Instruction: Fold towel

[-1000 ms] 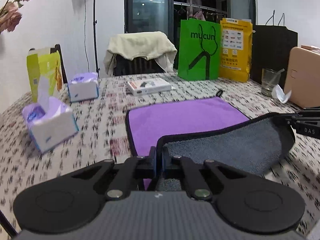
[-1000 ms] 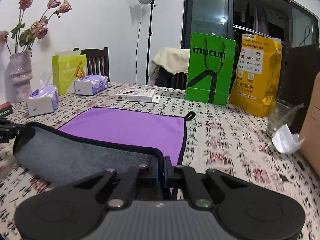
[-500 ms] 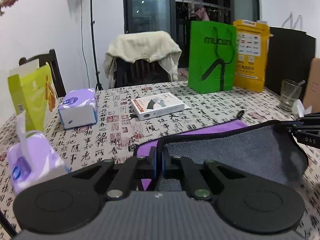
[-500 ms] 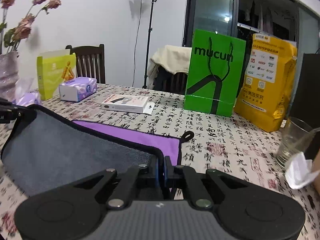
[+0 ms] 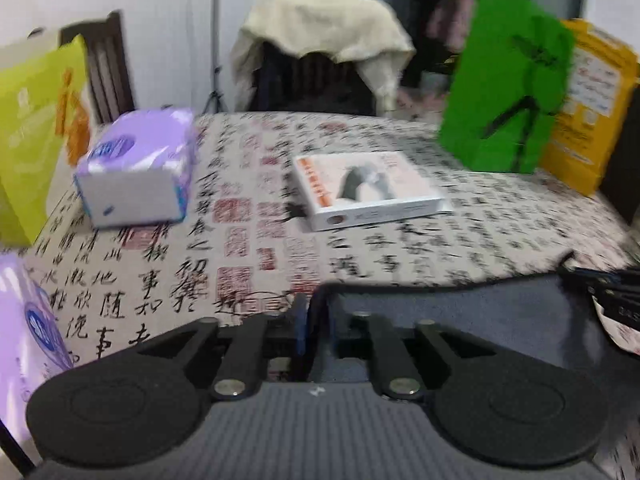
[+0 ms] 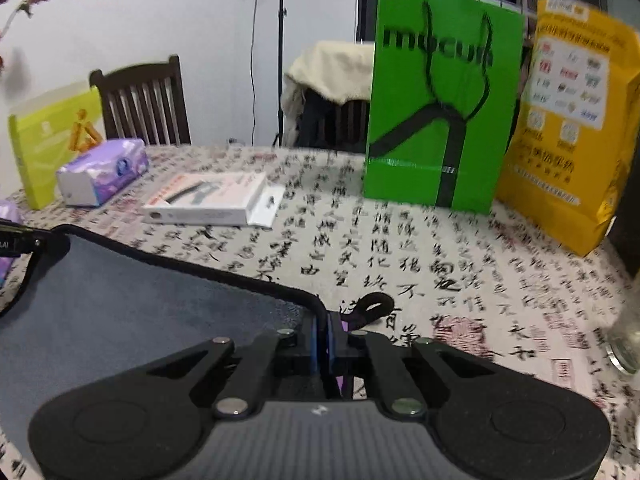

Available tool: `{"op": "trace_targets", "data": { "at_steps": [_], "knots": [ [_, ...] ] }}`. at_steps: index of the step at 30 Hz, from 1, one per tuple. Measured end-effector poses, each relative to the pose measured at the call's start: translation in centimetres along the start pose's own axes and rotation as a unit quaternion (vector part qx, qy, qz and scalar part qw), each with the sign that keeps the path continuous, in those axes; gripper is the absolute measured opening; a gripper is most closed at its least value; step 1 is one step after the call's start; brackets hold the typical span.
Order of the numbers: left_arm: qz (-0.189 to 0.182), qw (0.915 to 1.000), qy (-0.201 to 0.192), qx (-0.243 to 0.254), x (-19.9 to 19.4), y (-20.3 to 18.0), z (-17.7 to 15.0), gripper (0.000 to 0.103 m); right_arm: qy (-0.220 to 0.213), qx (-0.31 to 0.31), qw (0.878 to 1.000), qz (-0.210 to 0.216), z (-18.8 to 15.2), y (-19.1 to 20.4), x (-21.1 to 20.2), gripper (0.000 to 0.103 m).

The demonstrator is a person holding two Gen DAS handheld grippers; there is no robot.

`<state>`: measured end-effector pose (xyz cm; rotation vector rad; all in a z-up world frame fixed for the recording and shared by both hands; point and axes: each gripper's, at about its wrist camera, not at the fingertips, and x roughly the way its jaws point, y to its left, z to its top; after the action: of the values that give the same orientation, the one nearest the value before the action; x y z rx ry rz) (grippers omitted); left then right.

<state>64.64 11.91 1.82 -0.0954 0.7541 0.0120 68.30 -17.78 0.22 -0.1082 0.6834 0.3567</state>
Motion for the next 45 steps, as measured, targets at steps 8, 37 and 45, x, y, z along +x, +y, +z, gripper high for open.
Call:
{"op": "trace_targets", "data": {
  "at_steps": [8, 37, 45],
  "knots": [
    [0.002, 0.9996, -0.024, 0.011, -0.6, 1.2, -0.8, 0.083, -0.001, 0.052, 0.999, -0.005, -0.5, -1.9, 0.8, 0.049],
    [-0.007, 0.9989, -0.045, 0.01, -14.6, 0.4, -6.4, 0.096, -0.037, 0.057, 0.997, 0.021, -4.3, 1.7, -12.4, 0.083],
    [-0.022, 0.9981, -0.056, 0.009, -18.5, -0.8, -8.7, 0.096, -0.047, 0.036, 0.998, 0.018, -7.0, 3.4, -16.9, 0.085]
  ]
}}
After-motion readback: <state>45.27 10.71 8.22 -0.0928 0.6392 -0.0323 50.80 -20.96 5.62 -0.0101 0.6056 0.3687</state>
